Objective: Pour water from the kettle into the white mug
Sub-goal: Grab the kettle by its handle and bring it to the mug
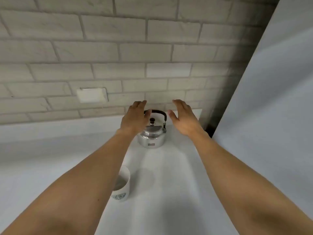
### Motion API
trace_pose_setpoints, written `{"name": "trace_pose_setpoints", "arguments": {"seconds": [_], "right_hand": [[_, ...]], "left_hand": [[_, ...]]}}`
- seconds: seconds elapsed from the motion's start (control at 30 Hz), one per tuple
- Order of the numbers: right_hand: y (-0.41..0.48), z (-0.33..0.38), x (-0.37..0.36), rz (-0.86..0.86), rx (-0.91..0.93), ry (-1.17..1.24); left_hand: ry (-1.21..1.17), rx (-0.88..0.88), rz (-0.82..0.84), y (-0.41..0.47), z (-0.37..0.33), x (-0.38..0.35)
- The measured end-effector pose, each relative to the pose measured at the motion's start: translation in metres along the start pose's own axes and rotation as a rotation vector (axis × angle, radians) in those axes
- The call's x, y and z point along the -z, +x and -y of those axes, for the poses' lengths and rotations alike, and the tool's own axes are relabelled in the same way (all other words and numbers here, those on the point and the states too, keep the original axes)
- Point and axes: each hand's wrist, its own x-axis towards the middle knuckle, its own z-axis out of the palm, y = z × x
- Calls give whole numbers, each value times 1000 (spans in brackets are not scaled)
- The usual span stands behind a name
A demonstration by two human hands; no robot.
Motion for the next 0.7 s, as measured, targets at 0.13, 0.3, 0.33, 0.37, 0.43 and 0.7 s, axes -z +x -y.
{"name": "trace_pose_setpoints", "arguments": {"seconds": [0.13,0.3,0.33,0.37,0.43,0.7], "right_hand": [[38,-10,-24,193,57,11],[62,-19,-63,327,134,48],[64,-20,-69,328,151,52],[67,-21,-73,317,166,58],[74,-21,-80,295,184,70],[65,-21,-68,199,181,215]], "left_hand": [[-34,104,88,27,15,-25],[1,102,125,48,33,-46],[14,93,107,51,35,-48],[23,85,82,54,36,-49],[41,71,46,57,36,-48],[43,-8,48,31,23,-35]]}}
